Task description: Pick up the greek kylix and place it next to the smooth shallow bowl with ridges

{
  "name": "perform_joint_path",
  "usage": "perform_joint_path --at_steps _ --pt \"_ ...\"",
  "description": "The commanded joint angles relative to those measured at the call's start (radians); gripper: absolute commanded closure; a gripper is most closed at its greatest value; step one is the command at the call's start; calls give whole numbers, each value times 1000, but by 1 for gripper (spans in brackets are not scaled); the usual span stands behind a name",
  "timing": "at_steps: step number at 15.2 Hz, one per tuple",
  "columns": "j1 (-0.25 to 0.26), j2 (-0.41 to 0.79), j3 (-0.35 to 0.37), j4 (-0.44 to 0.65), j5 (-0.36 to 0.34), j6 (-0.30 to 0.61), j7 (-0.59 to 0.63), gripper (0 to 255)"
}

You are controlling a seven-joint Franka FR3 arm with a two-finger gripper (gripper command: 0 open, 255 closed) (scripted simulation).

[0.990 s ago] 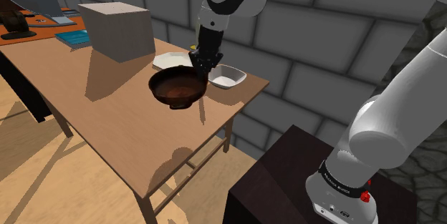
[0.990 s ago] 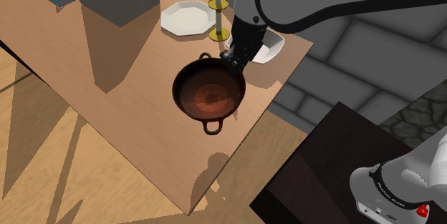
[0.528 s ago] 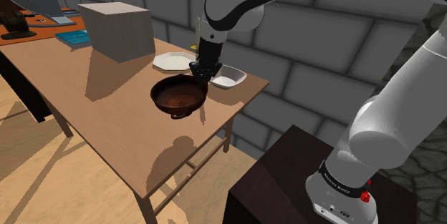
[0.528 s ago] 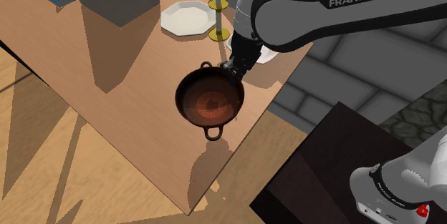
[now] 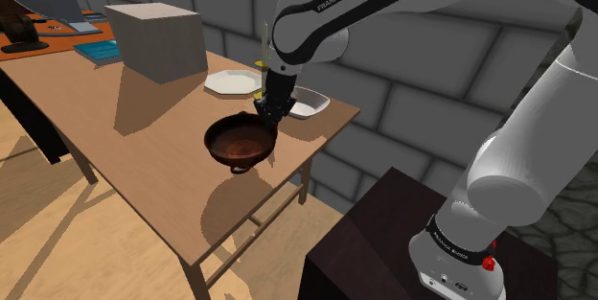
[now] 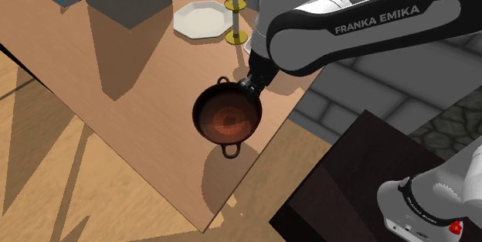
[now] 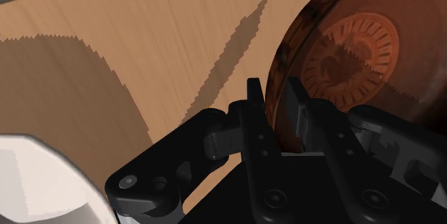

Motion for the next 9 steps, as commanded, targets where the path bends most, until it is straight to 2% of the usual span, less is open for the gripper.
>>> perform_joint_path --at_steps 1,9 --pt "1 14 1 -11 2 27 -3 255" --pt "2 24 2 -19 3 45 -6 255"
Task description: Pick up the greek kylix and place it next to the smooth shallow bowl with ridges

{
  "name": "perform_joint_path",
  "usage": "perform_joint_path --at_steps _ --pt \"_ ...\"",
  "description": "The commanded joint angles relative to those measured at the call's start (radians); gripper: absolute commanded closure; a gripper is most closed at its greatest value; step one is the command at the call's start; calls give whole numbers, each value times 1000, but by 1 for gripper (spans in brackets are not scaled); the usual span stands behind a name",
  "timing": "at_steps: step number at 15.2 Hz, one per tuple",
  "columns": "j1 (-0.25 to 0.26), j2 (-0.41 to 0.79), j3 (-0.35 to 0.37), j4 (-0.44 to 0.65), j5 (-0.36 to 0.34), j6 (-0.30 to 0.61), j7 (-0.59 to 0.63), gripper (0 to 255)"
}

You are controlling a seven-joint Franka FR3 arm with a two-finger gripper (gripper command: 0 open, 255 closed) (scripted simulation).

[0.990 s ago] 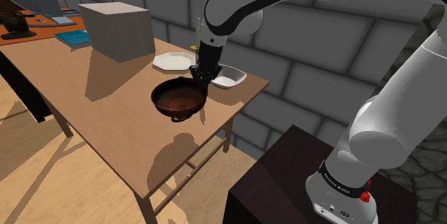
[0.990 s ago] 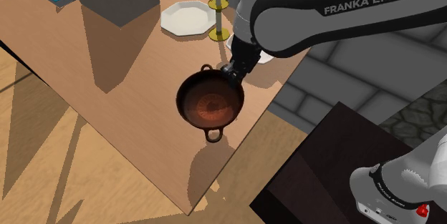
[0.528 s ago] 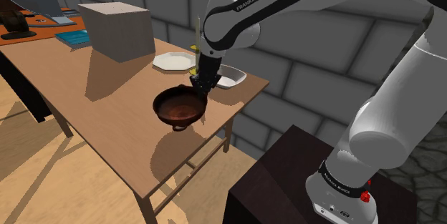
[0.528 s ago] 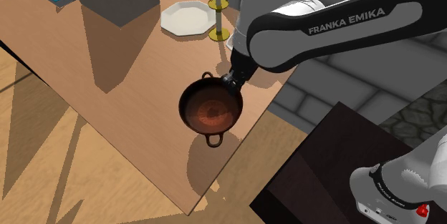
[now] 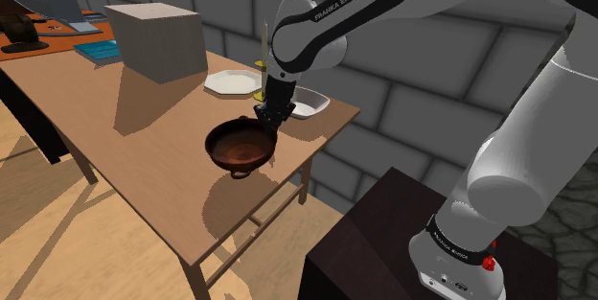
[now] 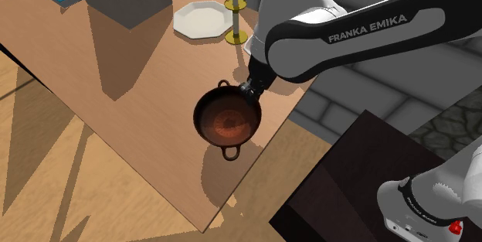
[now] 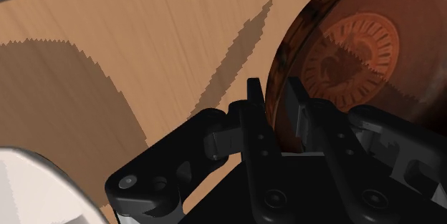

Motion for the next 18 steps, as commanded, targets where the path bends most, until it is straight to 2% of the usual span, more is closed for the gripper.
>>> perform_joint_path --at_steps 1,2,7,11,18 --pt "0 0 0 0 0 0 0 255" --pt "0 0 0 0 0 0 0 0" --pt "0 0 0 1 0 0 0 0" --pt "-12 -77 -15 50 -5 -128 0 0" --pt "-12 -77 -15 50 -5 -128 0 0"
